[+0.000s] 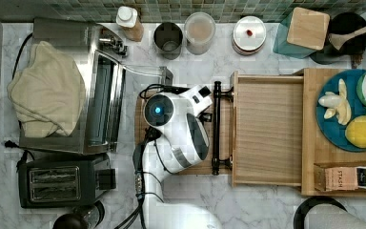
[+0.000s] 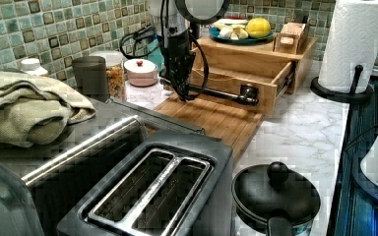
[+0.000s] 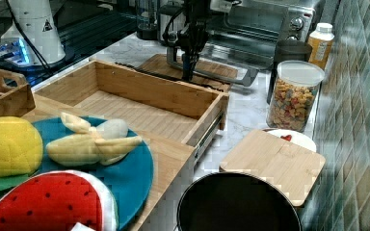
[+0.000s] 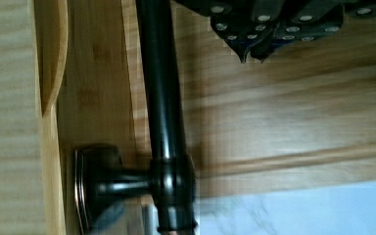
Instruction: Close the drawer.
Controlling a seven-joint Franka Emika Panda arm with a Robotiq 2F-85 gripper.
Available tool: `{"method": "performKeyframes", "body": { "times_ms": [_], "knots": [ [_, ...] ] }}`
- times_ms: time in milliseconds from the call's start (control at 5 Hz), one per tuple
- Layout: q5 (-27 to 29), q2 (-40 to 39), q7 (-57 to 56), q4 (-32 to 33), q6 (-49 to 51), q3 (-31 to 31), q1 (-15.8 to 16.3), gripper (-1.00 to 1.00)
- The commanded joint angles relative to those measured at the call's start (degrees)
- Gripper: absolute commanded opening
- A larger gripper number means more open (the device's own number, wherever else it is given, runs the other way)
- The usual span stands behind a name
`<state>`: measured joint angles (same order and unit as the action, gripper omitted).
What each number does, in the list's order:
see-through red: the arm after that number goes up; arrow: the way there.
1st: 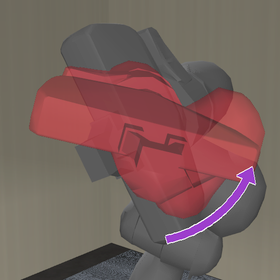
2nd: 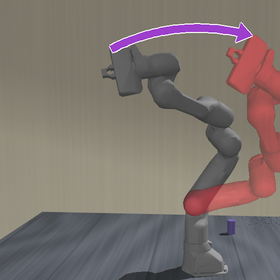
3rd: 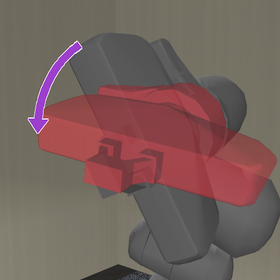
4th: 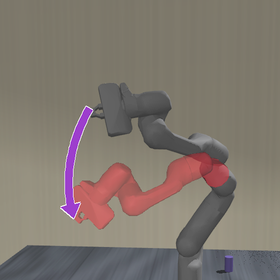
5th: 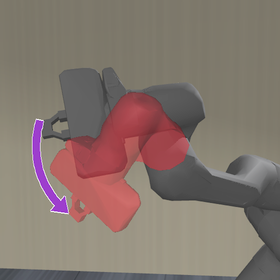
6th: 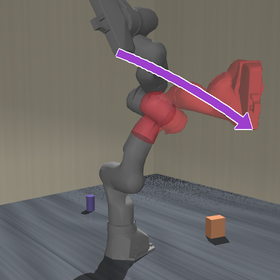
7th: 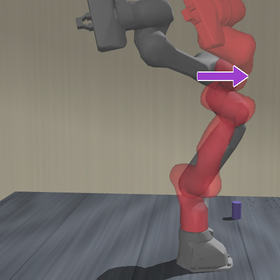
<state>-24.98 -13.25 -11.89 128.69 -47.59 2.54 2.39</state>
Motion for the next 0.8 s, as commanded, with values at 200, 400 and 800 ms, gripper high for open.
{"method": "performKeyframes", "body": {
  "times_ms": [200, 400, 800],
  "knots": [
    [-5.0, 2.1, -3.6, 5.0, -4.8, -3.3, -7.0, -1.00],
    [-6.1, 4.3, -7.7, 6.1, -4.9, -4.0, -9.8, -1.00],
    [-5.3, 4.2, -16.3, 6.6, -12.5, -10.7, -15.2, -1.00]
  ]
}}
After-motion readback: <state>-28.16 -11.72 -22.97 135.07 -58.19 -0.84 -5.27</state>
